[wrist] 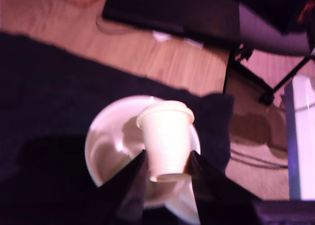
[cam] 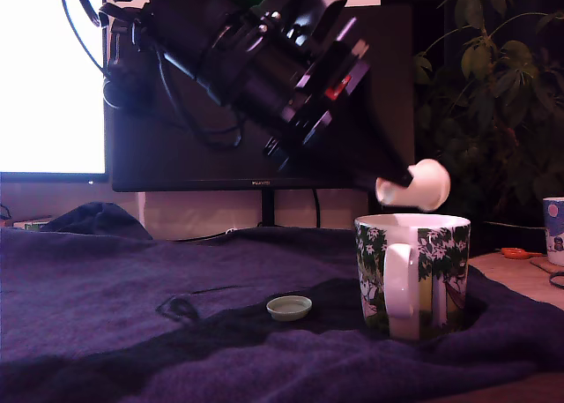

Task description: Pick up the coffee capsules on the table and drop them inside the coffee cup

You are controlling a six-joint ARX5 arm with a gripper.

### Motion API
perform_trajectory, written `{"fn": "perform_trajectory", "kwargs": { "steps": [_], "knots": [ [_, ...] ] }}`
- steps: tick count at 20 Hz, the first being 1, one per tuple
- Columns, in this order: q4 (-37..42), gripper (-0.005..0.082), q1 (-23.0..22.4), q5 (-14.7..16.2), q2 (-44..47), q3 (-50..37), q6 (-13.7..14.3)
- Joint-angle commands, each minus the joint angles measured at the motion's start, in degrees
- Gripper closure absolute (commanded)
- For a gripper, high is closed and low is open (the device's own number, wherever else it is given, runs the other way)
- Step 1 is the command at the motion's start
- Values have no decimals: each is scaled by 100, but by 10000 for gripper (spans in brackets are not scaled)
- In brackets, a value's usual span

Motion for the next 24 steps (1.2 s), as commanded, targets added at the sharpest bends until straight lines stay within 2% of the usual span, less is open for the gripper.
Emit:
{"fn": "perform_trajectory", "kwargs": {
  "steps": [1, 4, 10, 16, 24],
  "knots": [
    [-9, 793, -24, -66, 103, 2, 52],
    [-81, 790, -24, -260, 103, 2, 52],
    [-140, 661, -26, -361, 103, 2, 48],
    [-24, 242, -133, -358, 103, 2, 50],
    [70, 234, -234, -358, 90, 13, 52]
  ]
}}
